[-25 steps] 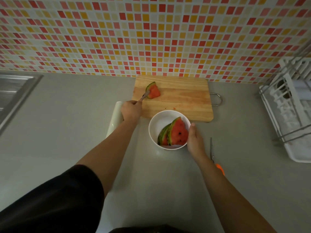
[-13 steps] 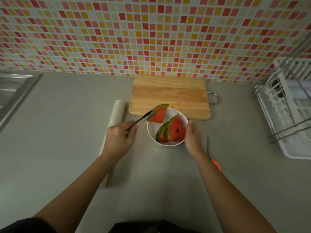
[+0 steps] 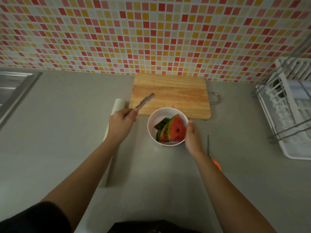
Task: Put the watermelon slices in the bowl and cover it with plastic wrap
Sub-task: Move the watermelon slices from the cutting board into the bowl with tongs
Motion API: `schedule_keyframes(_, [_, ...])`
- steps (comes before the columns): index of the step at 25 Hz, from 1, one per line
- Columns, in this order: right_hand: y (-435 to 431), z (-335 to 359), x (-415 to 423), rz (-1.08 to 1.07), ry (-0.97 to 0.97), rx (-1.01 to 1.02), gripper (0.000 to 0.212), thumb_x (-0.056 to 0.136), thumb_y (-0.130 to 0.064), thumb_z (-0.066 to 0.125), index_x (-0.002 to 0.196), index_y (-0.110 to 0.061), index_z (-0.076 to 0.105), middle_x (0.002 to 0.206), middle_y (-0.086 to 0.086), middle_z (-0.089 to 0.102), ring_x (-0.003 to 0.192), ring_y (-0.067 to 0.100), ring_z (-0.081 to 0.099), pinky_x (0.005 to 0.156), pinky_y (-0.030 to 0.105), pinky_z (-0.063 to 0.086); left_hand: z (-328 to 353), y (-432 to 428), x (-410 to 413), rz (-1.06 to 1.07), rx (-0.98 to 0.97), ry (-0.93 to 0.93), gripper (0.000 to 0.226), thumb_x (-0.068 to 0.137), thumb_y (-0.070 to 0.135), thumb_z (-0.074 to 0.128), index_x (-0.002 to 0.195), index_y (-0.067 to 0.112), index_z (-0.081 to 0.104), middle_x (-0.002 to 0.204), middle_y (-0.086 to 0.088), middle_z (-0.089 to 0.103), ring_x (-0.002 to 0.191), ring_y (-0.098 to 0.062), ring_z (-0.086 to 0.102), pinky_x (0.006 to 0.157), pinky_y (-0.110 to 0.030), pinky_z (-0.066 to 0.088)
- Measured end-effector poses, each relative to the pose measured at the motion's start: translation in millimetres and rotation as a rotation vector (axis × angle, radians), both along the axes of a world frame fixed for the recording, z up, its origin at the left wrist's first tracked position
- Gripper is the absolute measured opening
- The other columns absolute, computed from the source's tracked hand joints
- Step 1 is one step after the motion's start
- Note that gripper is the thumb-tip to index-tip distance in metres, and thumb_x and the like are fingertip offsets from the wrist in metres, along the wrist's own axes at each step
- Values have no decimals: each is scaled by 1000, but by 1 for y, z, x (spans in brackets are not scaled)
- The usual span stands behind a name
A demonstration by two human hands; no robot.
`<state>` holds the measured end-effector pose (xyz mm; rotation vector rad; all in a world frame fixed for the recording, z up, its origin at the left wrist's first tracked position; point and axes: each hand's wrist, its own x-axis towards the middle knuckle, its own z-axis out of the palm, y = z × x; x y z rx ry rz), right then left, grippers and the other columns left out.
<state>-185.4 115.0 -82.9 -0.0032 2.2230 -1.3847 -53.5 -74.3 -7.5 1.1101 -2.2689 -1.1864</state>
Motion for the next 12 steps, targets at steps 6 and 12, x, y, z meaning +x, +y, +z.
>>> schedule_keyframes(6, [2, -3, -1, -7, -24, 19, 59, 91, -61, 15, 107, -25, 58, 97, -1, 55, 94, 18, 52, 81, 31, 36, -27, -27, -85, 109, -261, -211, 42, 96, 34, 46, 99, -2, 67, 102, -20, 54, 90, -35, 55, 77, -37, 45])
schedule_keyframes(12, [4, -9, 0, -33, -22, -23, 45, 91, -60, 20, 96, -33, 55, 82, -11, 54, 77, 4, 51, 77, 27, 37, -48, -27, -133, 175, -256, -377, 28, 98, 18, 42, 119, 2, 53, 124, -16, 46, 111, -31, 45, 92, -41, 41])
